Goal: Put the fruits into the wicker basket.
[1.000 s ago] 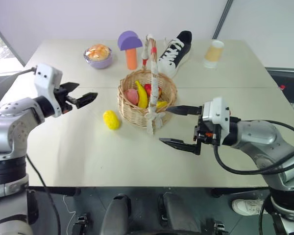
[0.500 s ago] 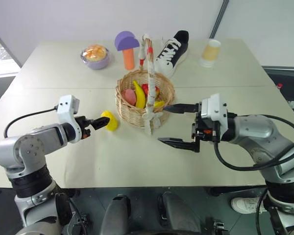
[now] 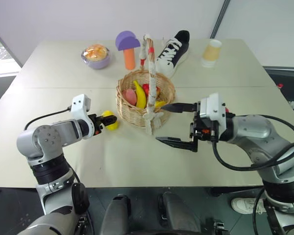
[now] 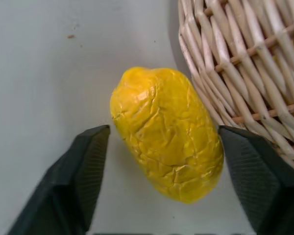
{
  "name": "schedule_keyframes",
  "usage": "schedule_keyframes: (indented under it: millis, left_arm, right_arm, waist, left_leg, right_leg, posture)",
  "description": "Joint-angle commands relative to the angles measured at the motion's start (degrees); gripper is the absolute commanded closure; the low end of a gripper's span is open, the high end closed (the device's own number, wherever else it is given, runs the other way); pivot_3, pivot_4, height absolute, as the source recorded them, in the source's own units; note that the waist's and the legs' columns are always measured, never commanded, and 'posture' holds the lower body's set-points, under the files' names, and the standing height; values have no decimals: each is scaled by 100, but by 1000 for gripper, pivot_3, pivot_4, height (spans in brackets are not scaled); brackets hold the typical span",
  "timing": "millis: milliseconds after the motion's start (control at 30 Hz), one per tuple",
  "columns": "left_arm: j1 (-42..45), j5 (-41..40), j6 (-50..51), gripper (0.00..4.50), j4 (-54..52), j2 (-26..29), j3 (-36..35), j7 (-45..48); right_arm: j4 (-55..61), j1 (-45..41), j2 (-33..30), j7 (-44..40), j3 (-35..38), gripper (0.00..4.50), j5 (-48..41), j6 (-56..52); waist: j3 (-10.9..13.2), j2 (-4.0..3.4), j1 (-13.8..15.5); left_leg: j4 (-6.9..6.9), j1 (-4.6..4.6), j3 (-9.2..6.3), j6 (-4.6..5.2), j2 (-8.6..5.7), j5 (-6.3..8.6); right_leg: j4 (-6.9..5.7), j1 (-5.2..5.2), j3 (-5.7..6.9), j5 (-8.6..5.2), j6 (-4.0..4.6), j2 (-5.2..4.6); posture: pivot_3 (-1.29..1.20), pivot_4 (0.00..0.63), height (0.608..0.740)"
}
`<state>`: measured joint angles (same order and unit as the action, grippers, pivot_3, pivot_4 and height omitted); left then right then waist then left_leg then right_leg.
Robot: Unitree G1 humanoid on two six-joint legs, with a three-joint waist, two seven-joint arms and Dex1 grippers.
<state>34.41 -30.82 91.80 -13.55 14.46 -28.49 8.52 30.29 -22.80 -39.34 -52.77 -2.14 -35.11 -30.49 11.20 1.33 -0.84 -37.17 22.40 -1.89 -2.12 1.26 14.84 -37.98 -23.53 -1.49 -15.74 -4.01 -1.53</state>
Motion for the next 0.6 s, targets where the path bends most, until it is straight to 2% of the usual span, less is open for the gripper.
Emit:
schedule_keyframes:
  millis: [33,167,300,433,533,600]
  left_arm:
    - [85,134,-84,2651,-41,127,83,-18]
    - [70,159,-313,2651,-44,402,135,88]
    - [72,80,-674,2651,-198,1016,49,434]
    - [340,-370,-1090,2651,-537,1509,13,1070]
    - [624,-457,-1410,2651,-652,1504,622,1295]
    - [970,-238,-1894,2651,-497,1339,1448,1413]
  right_arm:
    - [251,12,23,46,59,0,-72,37]
    - [259,10,36,71,47,0,-71,45]
    - [263,0,26,65,54,0,-82,48]
    - [195,-50,11,19,60,0,-79,57]
    - [84,-128,37,-22,16,0,-31,85]
    - [2,-185,74,-33,-29,0,17,105]
  waist:
    - [0,0,-1]
    - [0,0,-17]
    - [0,0,-14]
    - [1,0,2]
    - [1,0,45]
    - [0,2,53]
  left_leg:
    - [0,0,0,0,0,0]
    - [0,-1,0,-1,1,0]
    - [1,0,0,-1,2,0]
    - [2,2,1,-2,3,0]
    - [2,4,-4,-4,-4,-1]
    - [2,3,-5,-4,-17,-1]
  right_leg:
    - [0,0,0,0,0,0]
    - [0,-1,0,0,0,1]
    - [0,-2,0,0,0,1]
    - [1,-3,0,0,0,-1]
    - [4,1,3,0,0,-9]
    - [7,6,3,0,0,-18]
  posture:
    - [0,150,740]
    - [0,150,740]
    - [0,150,740]
    - [0,150,740]
    - [0,150,740]
    - [0,150,740]
